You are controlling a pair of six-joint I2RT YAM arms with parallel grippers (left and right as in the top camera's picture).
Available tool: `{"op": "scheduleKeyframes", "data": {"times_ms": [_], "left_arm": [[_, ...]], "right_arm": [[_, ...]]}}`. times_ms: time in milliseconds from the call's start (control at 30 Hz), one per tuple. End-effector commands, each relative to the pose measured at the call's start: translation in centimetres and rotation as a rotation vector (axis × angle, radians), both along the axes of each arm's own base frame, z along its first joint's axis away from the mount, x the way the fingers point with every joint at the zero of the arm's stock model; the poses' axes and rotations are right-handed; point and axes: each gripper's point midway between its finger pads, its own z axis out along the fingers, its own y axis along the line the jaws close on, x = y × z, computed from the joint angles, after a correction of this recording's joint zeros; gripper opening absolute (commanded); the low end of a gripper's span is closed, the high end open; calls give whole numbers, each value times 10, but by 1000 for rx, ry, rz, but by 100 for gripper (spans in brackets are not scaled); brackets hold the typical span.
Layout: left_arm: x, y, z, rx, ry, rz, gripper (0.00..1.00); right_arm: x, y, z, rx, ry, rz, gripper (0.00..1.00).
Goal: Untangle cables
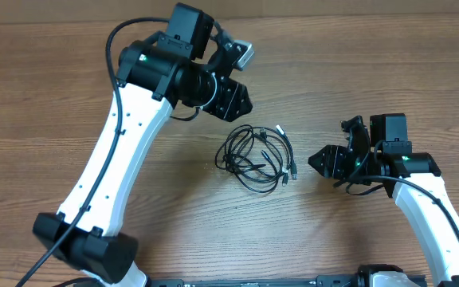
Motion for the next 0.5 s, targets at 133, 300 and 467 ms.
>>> {"op": "scheduleKeyframes", "data": {"times_ms": [133,300,467], "left_arm": [[23,9,-76,193,117,18,42],[20,-3,-119,246,210,-33,43],[13,-19,-152,294,254,-89,45]], "right_arm": [[3,-13,-2,-74,-1,-46,56],[2,-13,-2,-74,3,-46,60],[2,-13,-2,-74,3,-46,64]]}}
